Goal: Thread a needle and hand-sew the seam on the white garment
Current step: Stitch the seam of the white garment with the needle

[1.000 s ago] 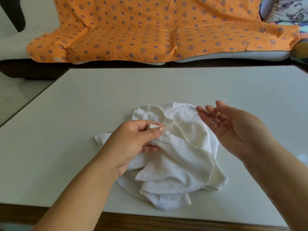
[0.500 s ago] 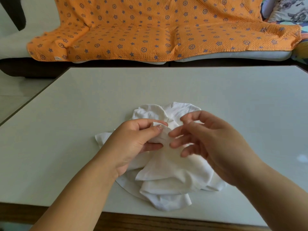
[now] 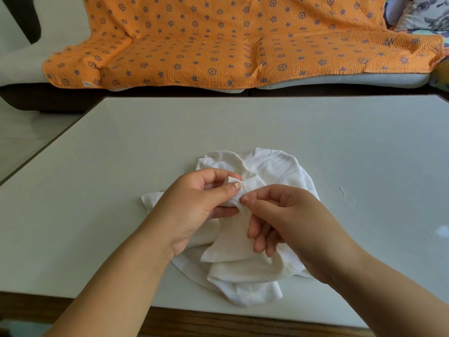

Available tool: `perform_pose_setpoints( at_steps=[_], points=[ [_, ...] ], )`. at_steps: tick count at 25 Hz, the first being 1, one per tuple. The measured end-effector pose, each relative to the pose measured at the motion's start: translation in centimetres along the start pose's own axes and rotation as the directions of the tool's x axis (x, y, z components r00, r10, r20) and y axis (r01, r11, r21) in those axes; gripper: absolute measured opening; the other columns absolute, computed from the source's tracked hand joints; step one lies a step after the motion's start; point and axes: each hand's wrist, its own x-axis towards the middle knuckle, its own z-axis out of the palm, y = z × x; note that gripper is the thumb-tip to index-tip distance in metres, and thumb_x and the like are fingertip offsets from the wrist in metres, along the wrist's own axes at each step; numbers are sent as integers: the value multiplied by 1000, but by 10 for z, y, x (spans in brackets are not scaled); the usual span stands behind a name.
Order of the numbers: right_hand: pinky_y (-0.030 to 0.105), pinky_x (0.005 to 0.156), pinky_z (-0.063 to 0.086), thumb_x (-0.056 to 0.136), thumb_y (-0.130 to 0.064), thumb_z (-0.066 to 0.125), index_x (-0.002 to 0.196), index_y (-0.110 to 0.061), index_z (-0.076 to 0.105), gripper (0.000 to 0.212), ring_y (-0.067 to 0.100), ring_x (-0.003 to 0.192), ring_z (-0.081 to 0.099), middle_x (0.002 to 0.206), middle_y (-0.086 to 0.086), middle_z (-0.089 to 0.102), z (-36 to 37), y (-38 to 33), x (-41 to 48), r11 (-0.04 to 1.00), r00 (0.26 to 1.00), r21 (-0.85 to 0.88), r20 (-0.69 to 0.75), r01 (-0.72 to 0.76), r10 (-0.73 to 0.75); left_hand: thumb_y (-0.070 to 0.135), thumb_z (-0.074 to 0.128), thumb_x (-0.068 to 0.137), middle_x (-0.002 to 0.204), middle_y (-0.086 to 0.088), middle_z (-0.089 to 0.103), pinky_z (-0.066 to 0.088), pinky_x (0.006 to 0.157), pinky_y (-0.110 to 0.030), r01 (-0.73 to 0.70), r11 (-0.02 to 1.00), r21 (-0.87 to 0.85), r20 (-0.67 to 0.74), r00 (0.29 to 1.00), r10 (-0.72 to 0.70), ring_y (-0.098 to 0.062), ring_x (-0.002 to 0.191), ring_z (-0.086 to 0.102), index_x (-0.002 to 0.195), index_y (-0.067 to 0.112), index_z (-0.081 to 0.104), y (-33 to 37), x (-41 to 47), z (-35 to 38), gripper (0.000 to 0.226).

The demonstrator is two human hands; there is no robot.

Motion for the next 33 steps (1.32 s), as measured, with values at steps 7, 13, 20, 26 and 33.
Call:
perform_pose_setpoints(
  at_steps=[7,13,20,26,33],
  points=[
    [23,42,44,96,-13,56,93,-9,67,12,17,44,57,58,9,64,-2,2,1,1000,1000,-7,-4,-6,6,10,65,89,83,-4,74,58,79,-32,-17,999,34,-3,1000,17,-15,83,71,90,14,70,1,-1,2,7],
    [22,42,44,96,-11,53,95,-3,62,12,17,45,58,59,9,65,0,4,3,1000,999,20,-43,19,-18,8,69,87,86,-6,75,60,82,-33,-27,996,83,-16,999,28,-19,88,72,85,14,73,-1,-4,7,7],
    [25,47,49,100,-14,51,98,-2,56,13,23,53,64,69,14,69,4,9,5,994,995,86,-82,64,-57,8,64,91,89,-6,74,58,76,-27,-47,990,134,-23,998,50,-17,83,73,96,15,72,-4,-4,10,11],
    [28,53,53,99,-17,54,108,-9,54,12,28,61,70,70,14,71,3,6,7,988,993,141,-106,62,-47,10,65,90,81,-12,69,57,78,-20,-96,939,330,-15,994,107,-11,78,69,90,31,74,-4,-6,13,23],
    [23,44,45,97,-25,57,93,-16,59,11,19,55,67,65,4,70,-1,2,7,995,980,-65,-177,80,-90,24,70,88,90,0,76,56,93,-40,-83,936,343,33,997,76,-15,92,72,91,33,77,-2,-9,14,12]
  ],
)
